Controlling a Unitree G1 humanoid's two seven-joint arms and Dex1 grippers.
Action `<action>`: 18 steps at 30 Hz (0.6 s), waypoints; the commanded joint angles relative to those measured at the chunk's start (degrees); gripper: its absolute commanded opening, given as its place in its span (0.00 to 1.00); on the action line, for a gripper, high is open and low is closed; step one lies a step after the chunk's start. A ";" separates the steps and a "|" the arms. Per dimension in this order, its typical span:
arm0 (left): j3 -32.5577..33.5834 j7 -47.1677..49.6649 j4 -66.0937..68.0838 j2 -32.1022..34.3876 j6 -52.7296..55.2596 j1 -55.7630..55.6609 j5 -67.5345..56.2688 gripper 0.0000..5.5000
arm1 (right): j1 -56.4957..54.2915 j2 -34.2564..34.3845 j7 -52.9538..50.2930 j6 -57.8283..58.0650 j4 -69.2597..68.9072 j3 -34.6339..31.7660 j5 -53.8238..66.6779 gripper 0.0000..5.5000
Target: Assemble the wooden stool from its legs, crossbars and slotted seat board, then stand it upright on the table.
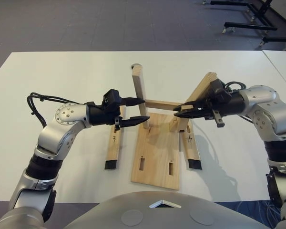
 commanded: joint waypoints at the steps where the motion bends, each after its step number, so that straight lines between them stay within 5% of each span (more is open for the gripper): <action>1: -0.50 -0.47 1.44 0.00 -1.08 -1.61 1.74 0.52 | -4.08 2.46 0.97 -2.05 2.70 0.93 -1.55 0.07; 10: -0.04 0.17 2.14 0.21 -2.59 0.08 3.93 0.52 | -4.52 4.40 -0.53 -1.65 -0.09 -2.24 0.65 0.07; 18: 8.70 9.42 -3.83 -5.50 -9.50 6.27 1.67 0.52 | 12.43 1.26 -16.82 13.13 -13.44 -26.11 19.65 0.07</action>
